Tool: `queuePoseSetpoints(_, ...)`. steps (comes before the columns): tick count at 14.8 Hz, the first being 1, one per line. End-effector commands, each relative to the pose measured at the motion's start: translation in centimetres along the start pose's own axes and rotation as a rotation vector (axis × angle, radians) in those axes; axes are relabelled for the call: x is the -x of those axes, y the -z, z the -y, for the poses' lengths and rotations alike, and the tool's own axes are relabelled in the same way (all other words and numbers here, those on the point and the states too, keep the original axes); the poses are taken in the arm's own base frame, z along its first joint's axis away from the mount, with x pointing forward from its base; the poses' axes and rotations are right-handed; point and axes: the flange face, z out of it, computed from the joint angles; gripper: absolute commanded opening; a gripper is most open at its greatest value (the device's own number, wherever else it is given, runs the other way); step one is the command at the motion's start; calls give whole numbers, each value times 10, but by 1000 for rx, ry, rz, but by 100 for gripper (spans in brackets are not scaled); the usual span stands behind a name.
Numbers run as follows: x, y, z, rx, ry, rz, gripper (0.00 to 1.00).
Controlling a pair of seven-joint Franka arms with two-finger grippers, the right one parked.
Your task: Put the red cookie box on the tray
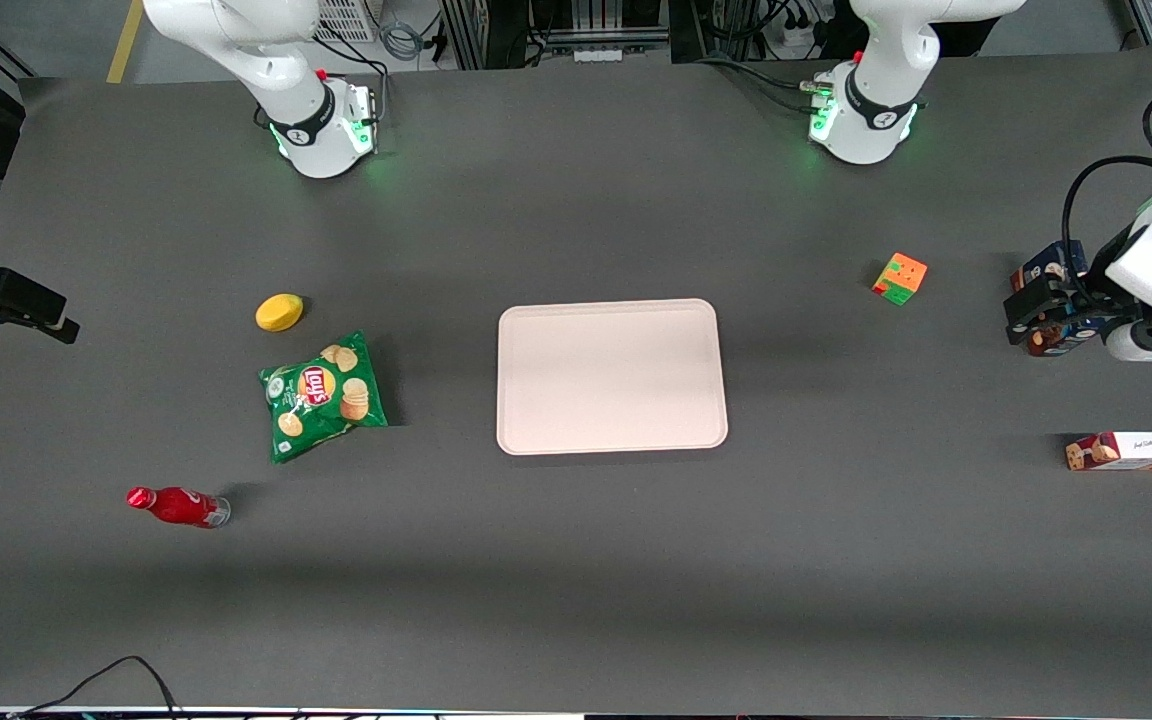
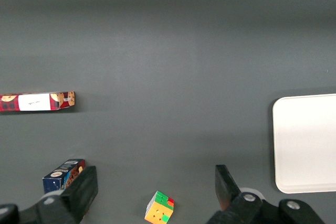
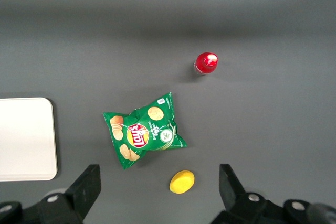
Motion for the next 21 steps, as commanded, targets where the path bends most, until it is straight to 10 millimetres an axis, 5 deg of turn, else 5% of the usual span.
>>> queuePoseSetpoints(1, -3, 6, 0, -7, 14, 4, 100)
queuePoseSetpoints(8, -3, 4, 20, -18, 29, 11, 100)
queuePoseSetpoints(11, -3, -3, 59, -25, 18, 25, 100)
queuePoseSetpoints(15, 1, -21, 125, -27, -170, 62, 100)
queuePoseSetpoints(21, 9, -48, 196, -23, -491, 111, 100)
